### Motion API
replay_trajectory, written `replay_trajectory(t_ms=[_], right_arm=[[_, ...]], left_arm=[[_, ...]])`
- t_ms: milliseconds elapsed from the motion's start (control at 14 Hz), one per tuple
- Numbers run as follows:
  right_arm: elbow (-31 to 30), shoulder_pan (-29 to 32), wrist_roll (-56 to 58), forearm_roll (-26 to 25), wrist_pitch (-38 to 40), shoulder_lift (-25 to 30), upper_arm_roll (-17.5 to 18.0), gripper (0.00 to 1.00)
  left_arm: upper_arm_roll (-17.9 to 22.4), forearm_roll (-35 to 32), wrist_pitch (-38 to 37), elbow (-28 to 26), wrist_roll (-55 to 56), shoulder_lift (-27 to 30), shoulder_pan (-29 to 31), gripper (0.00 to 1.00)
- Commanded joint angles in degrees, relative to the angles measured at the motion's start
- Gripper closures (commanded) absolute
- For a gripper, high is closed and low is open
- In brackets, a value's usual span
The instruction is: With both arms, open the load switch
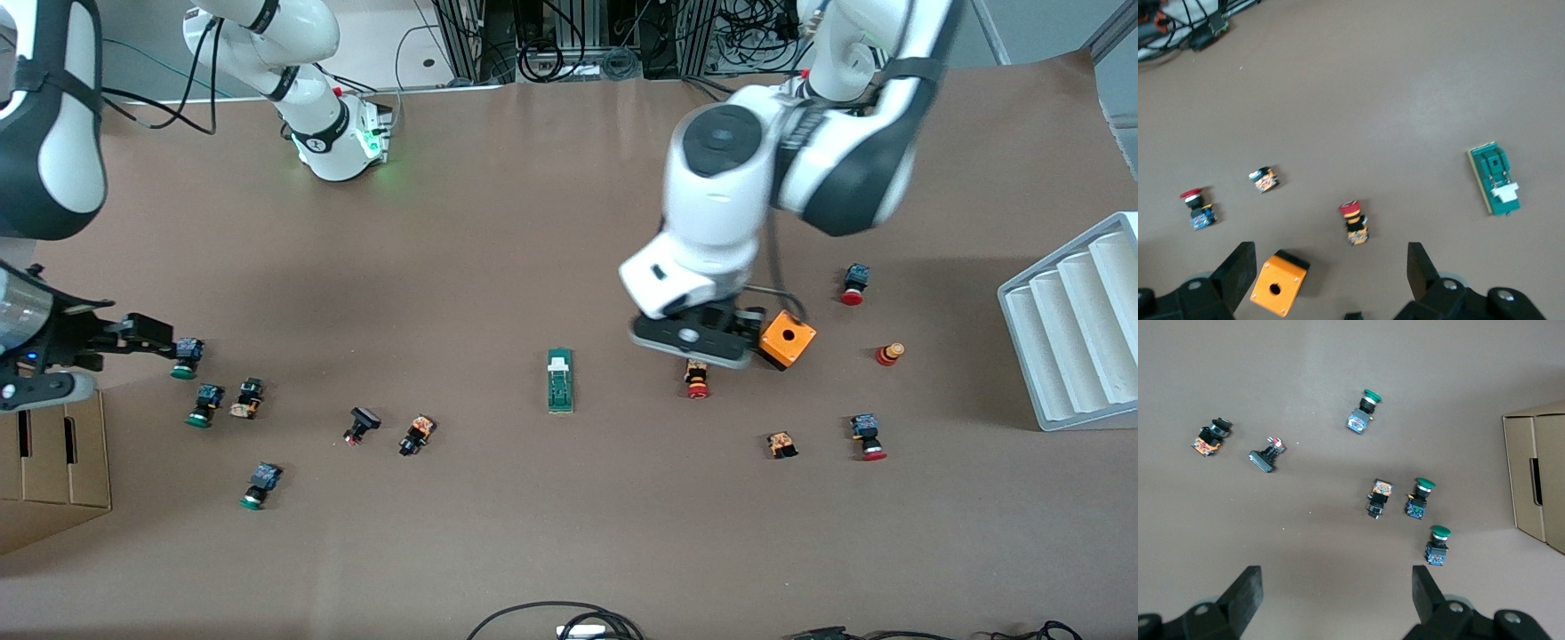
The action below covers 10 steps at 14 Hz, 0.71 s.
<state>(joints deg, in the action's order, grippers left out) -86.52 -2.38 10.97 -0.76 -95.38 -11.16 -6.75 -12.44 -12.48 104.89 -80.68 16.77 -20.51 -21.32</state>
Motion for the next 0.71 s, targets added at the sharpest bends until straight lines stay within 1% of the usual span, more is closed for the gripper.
replay_trajectory(t_ms=[0, 214, 286, 357, 429, 500, 643], right_arm=[[0.92, -0.17, -0.43, 0.85, 1.34, -0.36, 1.04, 0.00], [0.39, 0.62, 0.18, 0.76, 0.82, -0.10, 1.65, 0.00], [0.74, 1.40, 0.27, 0.94, 1.51, -0.18, 1.74, 0.00], [0.74, 2.02, 0.28, 1.29, 1.43, -0.18, 2.09, 0.00], [0.65, 2.11, 0.28, 1.55, 1.34, -0.01, 2.18, 0.00], [0.65, 2.72, 0.28, 1.81, 1.51, 0.17, 2.44, 0.00], [0.48, 6.06, -0.34, 1.29, 2.13, 1.22, 7.52, 0.00]], left_arm=[[-0.48, 2.81, -5.20, -0.35, -6.55, 3.36, 4.77, 0.00], [-0.48, 3.08, -9.17, -0.35, -13.50, 5.12, 10.75, 0.00], [-0.48, 4.30, -9.53, -0.26, -14.82, 5.65, 13.12, 0.00], [-0.22, 7.18, -9.44, -0.96, -16.57, 7.22, 14.71, 0.00], [1.00, 9.04, -9.35, -3.23, -18.59, 9.15, 15.68, 0.00], [3.80, 9.58, -8.92, -5.86, -20.61, 11.52, 15.86, 0.00], [6.19, 9.41, -8.21, -12.36, -24.05, 16.70, 15.95, 0.00]])
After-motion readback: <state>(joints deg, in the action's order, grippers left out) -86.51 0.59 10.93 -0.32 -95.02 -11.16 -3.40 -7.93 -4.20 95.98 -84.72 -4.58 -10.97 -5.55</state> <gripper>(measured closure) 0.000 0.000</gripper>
